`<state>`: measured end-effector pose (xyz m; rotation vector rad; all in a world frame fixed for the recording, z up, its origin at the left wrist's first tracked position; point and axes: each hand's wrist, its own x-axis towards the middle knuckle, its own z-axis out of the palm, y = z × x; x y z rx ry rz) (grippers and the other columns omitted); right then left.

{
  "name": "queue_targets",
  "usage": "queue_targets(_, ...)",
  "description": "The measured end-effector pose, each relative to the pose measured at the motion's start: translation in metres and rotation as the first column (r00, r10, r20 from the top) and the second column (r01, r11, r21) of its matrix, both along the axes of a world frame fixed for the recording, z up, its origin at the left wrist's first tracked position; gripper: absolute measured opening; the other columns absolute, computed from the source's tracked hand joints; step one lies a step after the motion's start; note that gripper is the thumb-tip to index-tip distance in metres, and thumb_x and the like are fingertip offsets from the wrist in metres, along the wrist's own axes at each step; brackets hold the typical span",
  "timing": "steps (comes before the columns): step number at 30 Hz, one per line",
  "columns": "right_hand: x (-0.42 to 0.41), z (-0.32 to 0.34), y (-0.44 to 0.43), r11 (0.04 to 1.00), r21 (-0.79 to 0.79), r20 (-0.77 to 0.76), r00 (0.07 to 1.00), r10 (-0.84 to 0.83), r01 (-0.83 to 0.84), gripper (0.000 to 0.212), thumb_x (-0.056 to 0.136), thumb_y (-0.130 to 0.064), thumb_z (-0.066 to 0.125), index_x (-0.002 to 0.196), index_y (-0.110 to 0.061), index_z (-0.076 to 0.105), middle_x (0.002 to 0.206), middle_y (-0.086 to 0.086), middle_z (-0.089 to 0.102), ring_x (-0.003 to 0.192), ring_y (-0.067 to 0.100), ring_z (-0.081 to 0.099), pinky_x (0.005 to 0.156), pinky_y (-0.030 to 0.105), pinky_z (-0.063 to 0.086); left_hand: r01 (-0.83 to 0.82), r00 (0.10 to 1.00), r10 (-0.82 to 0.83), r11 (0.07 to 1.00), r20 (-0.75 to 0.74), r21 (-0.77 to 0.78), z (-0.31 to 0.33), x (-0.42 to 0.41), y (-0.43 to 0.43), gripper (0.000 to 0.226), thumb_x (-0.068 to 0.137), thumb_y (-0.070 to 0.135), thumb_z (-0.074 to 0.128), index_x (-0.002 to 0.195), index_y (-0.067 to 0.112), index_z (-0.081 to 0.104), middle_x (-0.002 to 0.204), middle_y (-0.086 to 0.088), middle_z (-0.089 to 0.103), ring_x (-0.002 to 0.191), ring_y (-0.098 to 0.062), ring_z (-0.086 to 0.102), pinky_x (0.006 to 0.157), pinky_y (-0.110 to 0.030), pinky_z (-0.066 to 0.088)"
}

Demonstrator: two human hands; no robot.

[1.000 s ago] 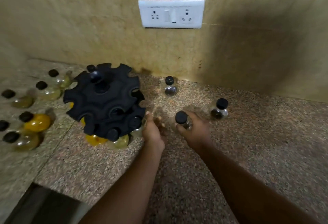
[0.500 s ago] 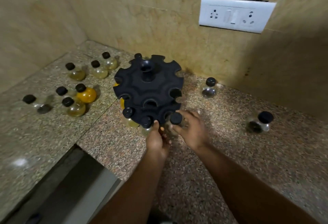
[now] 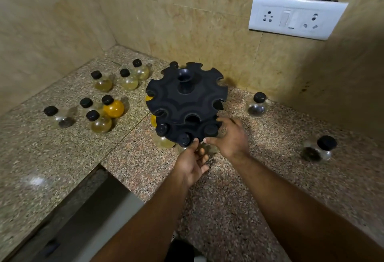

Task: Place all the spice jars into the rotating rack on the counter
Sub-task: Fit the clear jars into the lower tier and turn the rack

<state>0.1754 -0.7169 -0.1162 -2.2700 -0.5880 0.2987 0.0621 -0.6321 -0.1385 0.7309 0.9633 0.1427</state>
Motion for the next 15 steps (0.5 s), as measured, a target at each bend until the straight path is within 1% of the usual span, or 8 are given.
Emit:
queue_targets(2, 0.002, -0.003, 0.0, 0.999, -0.031, -0.003, 1.0, 0.009, -0.01, 0.088, 0.063, -0.043, 0.093, 0.14, -0.029, 0.054, 0.145, -0.002, 0.045, 0.122, 0.022, 0.055, 0.092, 0.028, 0.045, 0.018, 1.0, -0.018, 1.0, 0.005, -0.006, -0.003, -0.001, 0.0, 0.029, 0.102, 0.043, 0.053, 0.087, 0.02, 0.064, 0.065, 0.005, 0.049, 0.059, -0.011, 0.046, 0.056, -0.028, 0.035)
queue_targets(5, 0.004, -0.006, -0.001, 0.999, -0.041, -0.004, 1.0, 0.022, -0.022, 0.09, 0.062, -0.047, 0.092, 0.14, -0.03, 0.052, 0.14, 0.0, 0.047, 0.121, 0.025, 0.057, 0.09, 0.032, 0.048, 0.055, 0.998, -0.054, 0.998, 0.044, -0.019, -0.007, -0.003, 0.001, 0.029, 0.103, 0.041, 0.051, 0.091, 0.02, 0.065, 0.067, 0.004, 0.052, 0.061, -0.011, 0.048, 0.057, -0.027, 0.035)
queue_targets(7, 0.004, -0.009, -0.003, 0.999, -0.043, -0.006, 0.999, 0.033, -0.033, 0.087, 0.066, -0.046, 0.09, 0.141, -0.031, 0.05, 0.139, 0.0, 0.048, 0.119, 0.025, 0.058, 0.091, 0.035, 0.05, 0.054, 0.995, -0.053, 0.998, 0.08, -0.021, -0.011, -0.005, -0.005, 0.03, 0.104, 0.04, 0.049, 0.1, 0.017, 0.068, 0.075, 0.002, 0.059, 0.064, -0.011, 0.052, 0.058, -0.025, 0.04)
queue_targets(9, 0.001, -0.013, -0.008, 0.998, -0.047, -0.001, 0.999, 0.035, -0.035, 0.082, 0.071, -0.046, 0.087, 0.142, -0.034, 0.047, 0.139, 0.0, 0.052, 0.115, 0.025, 0.061, 0.092, 0.04, 0.053, 0.024, 0.996, -0.022, 1.0, 0.089, -0.021, -0.017, -0.006, -0.016, 0.033, 0.104, 0.037, 0.048, 0.115, 0.012, 0.068, 0.082, -0.001, 0.064, 0.066, -0.013, 0.054, 0.058, -0.026, 0.043)
queue_targets(10, 0.002, -0.016, -0.016, 0.999, -0.045, -0.007, 1.0, 0.018, -0.018, 0.08, 0.074, -0.046, 0.085, 0.142, -0.036, 0.046, 0.138, -0.001, 0.054, 0.111, 0.024, 0.063, 0.091, 0.04, 0.053, 0.019, 0.996, -0.018, 1.0, 0.085, -0.015, -0.019, -0.004, -0.024, 0.033, 0.105, 0.034, 0.048, 0.118, 0.01, 0.067, 0.082, -0.002, 0.065, 0.065, -0.014, 0.054, 0.059, -0.027, 0.043)
queue_targets(12, 0.001, -0.02, -0.03, 0.999, -0.05, -0.018, 1.0, -0.008, 0.007, 0.074, 0.079, -0.047, 0.081, 0.143, -0.037, 0.044, 0.136, -0.003, 0.059, 0.105, 0.02, 0.065, 0.085, 0.035, 0.05, 0.027, 0.998, -0.028, 0.999, 0.064, 0.022, -0.026, 0.0, -0.037, 0.03, 0.104, 0.029, 0.049, 0.114, 0.008, 0.068, 0.081, -0.005, 0.067, 0.062, -0.017, 0.056, 0.057, -0.029, 0.043)
queue_targets(14, 0.005, -0.025, -0.051, 0.993, -0.084, -0.006, 0.996, -0.084, 0.083, 0.066, 0.085, -0.048, 0.075, 0.143, -0.033, 0.047, 0.13, -0.002, 0.064, 0.104, 0.019, 0.065, 0.08, 0.031, 0.045, 0.092, 0.995, -0.095, 0.993, 0.034, 0.077, -0.027, 0.011, -0.049, 0.024, 0.104, 0.025, 0.05, 0.11, 0.012, 0.069, 0.08, -0.007, 0.07, 0.059, -0.019, 0.056, 0.054, -0.027, 0.039)
queue_targets(15, 0.007, -0.027, -0.064, 0.985, -0.098, 0.013, 0.99, -0.141, 0.142, 0.063, 0.087, -0.05, 0.072, 0.142, -0.031, 0.048, 0.128, -0.001, 0.066, 0.105, 0.021, 0.065, 0.08, 0.03, 0.045, 0.138, 0.99, -0.139, 0.982, 0.005, 0.126, -0.026, 0.018, -0.055, 0.021, 0.104, 0.023, 0.05, 0.111, 0.015, 0.069, 0.08, -0.006, 0.071, 0.057, -0.019, 0.057, 0.052, -0.026, 0.036)
